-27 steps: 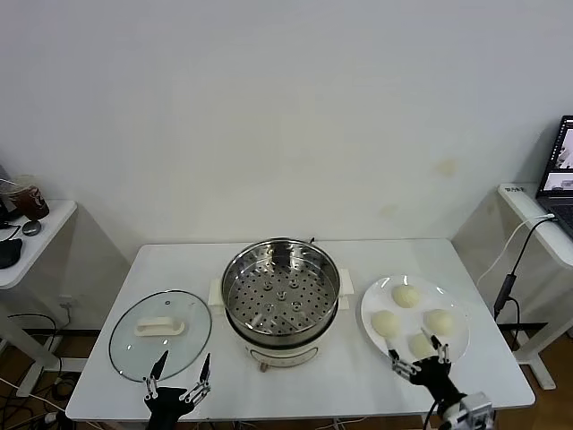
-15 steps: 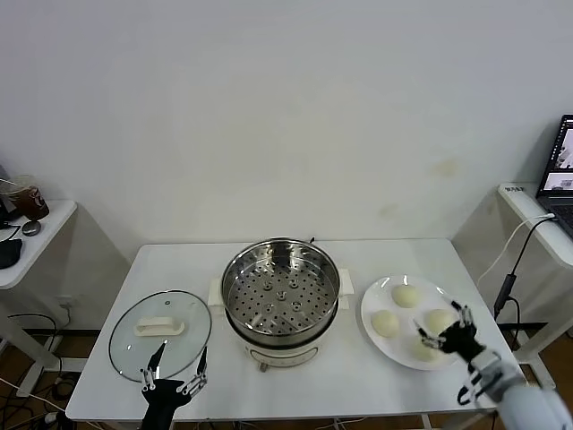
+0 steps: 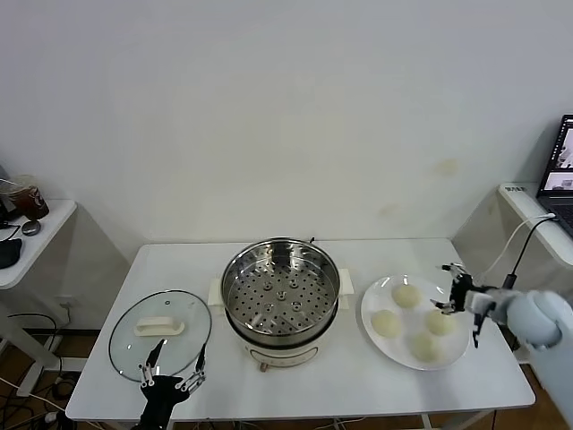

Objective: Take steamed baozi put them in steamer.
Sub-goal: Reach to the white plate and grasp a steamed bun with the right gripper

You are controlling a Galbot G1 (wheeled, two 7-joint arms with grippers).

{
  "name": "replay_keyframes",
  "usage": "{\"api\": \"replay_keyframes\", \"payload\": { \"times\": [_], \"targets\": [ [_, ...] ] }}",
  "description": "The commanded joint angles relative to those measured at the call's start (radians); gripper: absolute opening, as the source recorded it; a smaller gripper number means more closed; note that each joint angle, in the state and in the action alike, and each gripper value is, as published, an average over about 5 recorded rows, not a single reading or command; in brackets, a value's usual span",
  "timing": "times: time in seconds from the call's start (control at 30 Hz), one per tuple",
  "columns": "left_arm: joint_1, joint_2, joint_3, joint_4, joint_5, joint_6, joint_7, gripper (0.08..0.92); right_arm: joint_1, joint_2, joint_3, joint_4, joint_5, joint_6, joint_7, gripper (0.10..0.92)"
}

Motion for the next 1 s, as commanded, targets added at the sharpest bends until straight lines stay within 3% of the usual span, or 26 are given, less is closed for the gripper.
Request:
{"api": "replay_keyframes", "payload": {
  "times": [0.03,0.83,1.0],
  "targets": [
    [-0.001,0.002,-0.011,0.0,0.03,0.003,0.001,0.823,0.421,0.033,-0.433,-0.272,-0.012,0.029,-0.231,0.823],
    [-0.004,0.004,-0.05,0.0,0.06,-0.009,0.006,0.823,0.498,0.241,-0.595,-0.461,-0.008,-0.027,-0.14,0.822],
    [-0.005,0.003,-0.055,0.003,0.059,-0.013,0.005,0.823,0.502,0.251,-0.6,-0.463,-0.007,-0.043,-0.141,0.786]
  ]
}}
